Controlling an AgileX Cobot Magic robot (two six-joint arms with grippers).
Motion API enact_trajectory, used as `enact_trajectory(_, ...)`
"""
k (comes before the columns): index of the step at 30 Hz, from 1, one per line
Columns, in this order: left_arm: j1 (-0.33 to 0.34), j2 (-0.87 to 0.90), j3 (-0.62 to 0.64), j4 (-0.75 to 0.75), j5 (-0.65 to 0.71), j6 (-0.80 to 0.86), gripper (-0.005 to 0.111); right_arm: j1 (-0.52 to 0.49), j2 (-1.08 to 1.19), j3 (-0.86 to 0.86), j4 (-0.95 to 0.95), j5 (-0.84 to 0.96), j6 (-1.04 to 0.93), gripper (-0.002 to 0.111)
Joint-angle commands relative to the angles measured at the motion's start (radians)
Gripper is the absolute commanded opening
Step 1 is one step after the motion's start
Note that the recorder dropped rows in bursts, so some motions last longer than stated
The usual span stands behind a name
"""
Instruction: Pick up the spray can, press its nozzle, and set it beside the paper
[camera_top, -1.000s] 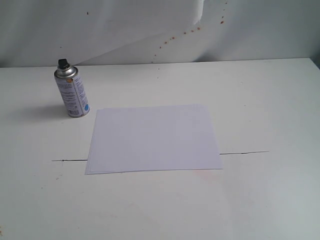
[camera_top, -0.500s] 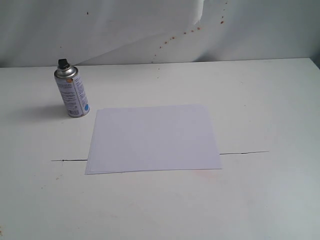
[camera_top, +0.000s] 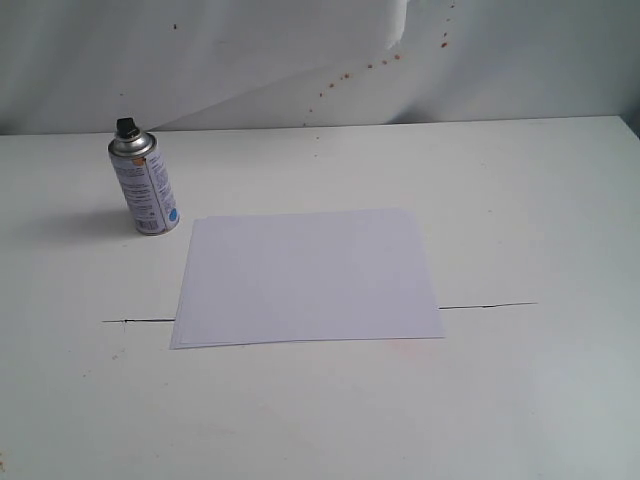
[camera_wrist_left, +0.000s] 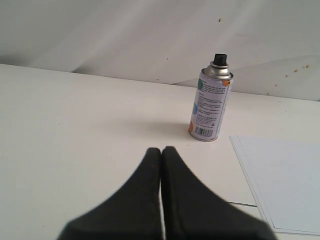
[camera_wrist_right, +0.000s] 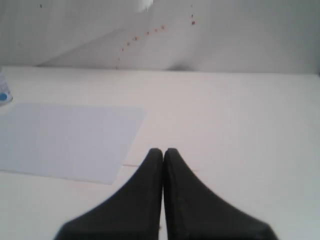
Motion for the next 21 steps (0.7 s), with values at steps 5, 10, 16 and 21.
enact_trajectory(5,0.003,-0.005,0.004,0.0,-0.012,0.007,0.0,0.024,-0.05,0.004,-0.016,0.081,-0.018,0.0)
enact_trajectory(10,0.003,-0.005,0.004,0.0,-0.012,0.007,0.0,0.024,-0.05,0.004,-0.016,0.091,-0.018,0.0)
enact_trajectory(16,0.003,-0.005,0.004,0.0,-0.012,0.004,0.0,0.024,-0.05,0.004,-0.011,0.093,-0.018,0.0)
enact_trajectory(21,0.003,-0.005,0.004,0.0,-0.012,0.007,0.0,0.024,-0.05,0.004,-0.011,0.093,-0.018,0.0)
